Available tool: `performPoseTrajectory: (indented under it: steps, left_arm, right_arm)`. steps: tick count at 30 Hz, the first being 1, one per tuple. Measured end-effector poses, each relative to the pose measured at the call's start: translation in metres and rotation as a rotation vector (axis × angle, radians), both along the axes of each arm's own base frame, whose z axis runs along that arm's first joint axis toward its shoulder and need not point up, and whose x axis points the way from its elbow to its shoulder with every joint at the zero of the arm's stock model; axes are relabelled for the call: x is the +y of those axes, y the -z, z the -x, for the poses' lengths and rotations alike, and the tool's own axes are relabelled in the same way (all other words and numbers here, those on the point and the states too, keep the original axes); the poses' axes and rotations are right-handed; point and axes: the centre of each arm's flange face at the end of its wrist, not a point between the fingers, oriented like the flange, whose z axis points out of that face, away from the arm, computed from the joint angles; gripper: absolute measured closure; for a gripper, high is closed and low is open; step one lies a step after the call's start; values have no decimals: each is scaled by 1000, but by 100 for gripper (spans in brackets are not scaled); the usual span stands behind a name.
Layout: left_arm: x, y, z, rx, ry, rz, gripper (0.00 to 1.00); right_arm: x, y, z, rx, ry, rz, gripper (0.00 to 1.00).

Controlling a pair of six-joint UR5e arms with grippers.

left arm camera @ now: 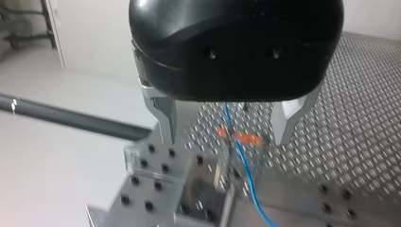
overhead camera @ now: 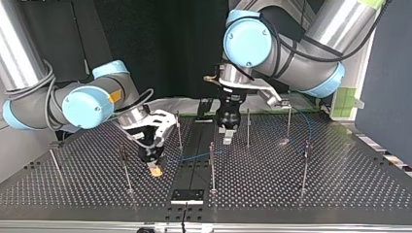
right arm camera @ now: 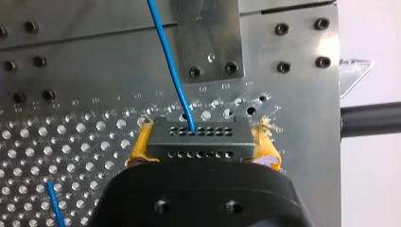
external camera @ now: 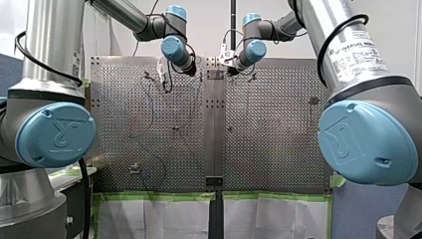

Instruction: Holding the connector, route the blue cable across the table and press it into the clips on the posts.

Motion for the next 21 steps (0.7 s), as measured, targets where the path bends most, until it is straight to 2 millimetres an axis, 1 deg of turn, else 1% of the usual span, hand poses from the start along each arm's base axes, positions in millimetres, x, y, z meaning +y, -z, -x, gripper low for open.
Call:
performPoseTrajectory:
  steps: [3, 7, 12, 17, 21]
  left_arm:
    - [-10, -4, 4, -22, 9, 12, 1]
    - [-24, -14, 10, -61, 12, 34, 1]
    - [-41, -26, 21, -84, 33, 48, 1]
    - [-62, -26, 28, -75, 65, 37, 1]
    - [-75, -21, 25, -49, 66, -3, 1]
  right_arm:
    - [-2, 2, 3, 3, 6, -5, 100]
    - [-4, 6, 7, 8, 13, -13, 100]
    - [-5, 6, 9, 8, 16, -13, 100]
    - [-6, 0, 15, 2, 25, -8, 100]
    - [-8, -4, 20, -1, 32, -6, 100]
